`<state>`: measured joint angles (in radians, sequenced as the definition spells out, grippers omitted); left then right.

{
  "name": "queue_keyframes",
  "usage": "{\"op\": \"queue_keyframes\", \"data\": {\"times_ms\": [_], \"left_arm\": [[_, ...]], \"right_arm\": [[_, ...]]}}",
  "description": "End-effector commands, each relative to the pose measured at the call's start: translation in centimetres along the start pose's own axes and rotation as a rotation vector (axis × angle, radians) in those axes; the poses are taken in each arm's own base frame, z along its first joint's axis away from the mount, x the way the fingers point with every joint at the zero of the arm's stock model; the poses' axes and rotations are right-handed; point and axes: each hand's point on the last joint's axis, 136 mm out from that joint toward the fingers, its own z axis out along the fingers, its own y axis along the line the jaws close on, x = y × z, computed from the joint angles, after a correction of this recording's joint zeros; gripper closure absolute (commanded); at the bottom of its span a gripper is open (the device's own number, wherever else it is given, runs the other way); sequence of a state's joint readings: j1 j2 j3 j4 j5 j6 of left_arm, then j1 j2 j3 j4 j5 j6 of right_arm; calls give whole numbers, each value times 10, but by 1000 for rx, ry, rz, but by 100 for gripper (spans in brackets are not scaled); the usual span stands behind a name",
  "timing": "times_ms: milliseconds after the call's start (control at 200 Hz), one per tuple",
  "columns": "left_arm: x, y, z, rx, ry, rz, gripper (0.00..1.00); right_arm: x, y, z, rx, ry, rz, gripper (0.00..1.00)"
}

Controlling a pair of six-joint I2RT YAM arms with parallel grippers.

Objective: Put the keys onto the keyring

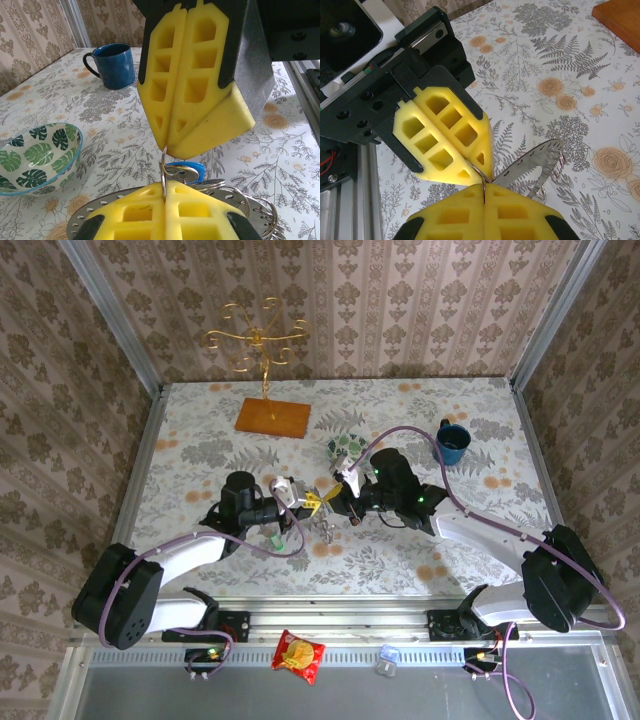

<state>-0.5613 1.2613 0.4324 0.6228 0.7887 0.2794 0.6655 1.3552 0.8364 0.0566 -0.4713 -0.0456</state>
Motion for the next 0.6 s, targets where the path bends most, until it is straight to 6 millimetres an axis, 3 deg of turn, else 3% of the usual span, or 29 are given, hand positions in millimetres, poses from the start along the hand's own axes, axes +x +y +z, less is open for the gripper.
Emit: {"op": "queue_keyframes", "data": {"times_ms": [0, 345, 595], "left_arm": [[-12, -1, 1, 21, -44, 14, 100], [-12, -3, 1, 32, -49, 20, 100], [-10, -1, 2, 17, -50, 34, 100]], "right_arm": [[-11, -8, 1, 42, -27, -6, 100], [-16, -29, 2, 145, -42, 55, 100], [-17, -34, -1, 116, -68, 146, 100]]}}
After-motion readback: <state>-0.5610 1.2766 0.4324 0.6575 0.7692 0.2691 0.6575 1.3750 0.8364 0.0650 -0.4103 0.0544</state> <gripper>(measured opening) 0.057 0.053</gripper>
